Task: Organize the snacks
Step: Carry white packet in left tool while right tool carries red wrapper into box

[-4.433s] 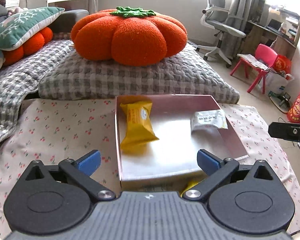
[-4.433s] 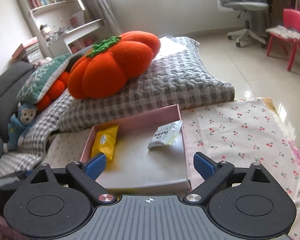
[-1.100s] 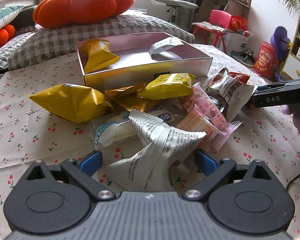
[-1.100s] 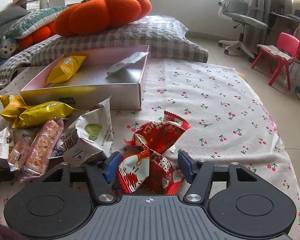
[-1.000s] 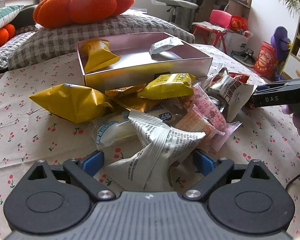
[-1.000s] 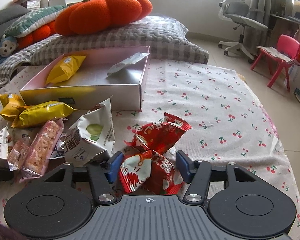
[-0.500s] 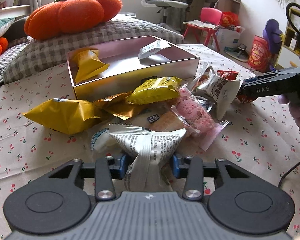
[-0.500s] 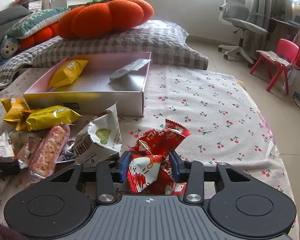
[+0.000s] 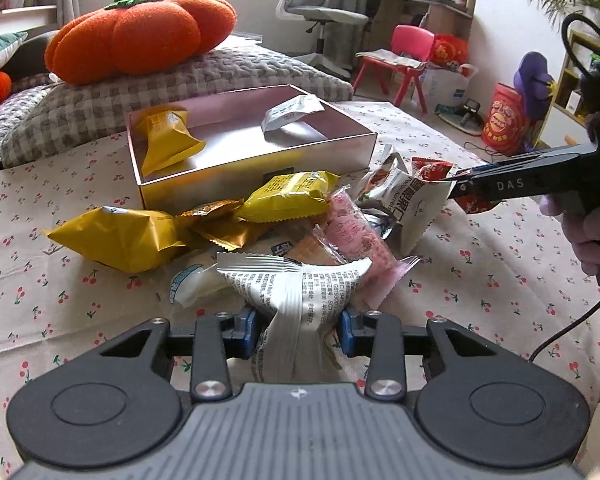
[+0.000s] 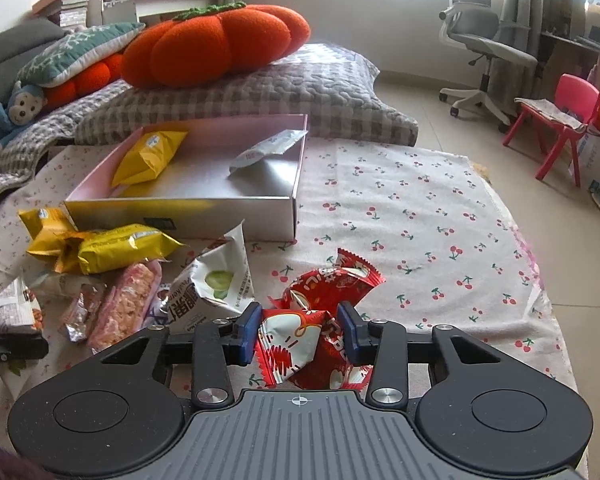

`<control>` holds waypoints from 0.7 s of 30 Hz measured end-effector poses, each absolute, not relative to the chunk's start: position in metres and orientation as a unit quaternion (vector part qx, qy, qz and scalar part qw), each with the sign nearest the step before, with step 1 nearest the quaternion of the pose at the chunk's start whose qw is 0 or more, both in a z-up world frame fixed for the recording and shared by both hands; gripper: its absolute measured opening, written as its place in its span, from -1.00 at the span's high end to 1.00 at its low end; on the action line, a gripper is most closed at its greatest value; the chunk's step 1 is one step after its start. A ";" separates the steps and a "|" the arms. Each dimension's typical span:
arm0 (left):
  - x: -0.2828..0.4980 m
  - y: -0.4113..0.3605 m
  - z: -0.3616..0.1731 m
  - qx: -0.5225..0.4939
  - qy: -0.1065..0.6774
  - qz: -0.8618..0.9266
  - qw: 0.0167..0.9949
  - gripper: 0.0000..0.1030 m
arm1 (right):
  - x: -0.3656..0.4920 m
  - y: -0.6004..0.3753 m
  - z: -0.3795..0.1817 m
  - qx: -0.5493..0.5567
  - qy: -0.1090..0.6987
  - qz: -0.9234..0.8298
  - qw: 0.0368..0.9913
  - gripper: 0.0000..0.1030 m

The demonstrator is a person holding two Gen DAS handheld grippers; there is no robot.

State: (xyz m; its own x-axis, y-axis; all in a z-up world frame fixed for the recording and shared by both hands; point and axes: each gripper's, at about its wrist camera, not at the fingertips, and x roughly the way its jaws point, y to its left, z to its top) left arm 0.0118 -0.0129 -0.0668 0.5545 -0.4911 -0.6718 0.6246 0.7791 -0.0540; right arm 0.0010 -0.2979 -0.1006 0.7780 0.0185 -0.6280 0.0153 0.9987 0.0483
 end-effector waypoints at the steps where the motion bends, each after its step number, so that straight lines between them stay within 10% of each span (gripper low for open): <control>1: 0.011 -0.012 -0.066 0.094 0.351 -0.316 0.876 0.34 | 0.000 -0.298 -0.099 0.028 0.333 0.001 0.943 0.23; 21: 0.010 0.000 -0.041 0.048 0.380 -0.300 0.874 0.34 | -0.017 -0.293 -0.065 0.071 0.316 0.032 0.946 0.24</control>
State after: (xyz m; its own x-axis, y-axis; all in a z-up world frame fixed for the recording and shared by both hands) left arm 0.0101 0.0005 -0.0413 0.5312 -0.4875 -0.6929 0.5602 0.8157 -0.1444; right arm -0.0166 -0.2934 -0.0652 0.7983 0.1052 -0.5930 -0.0156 0.9879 0.1543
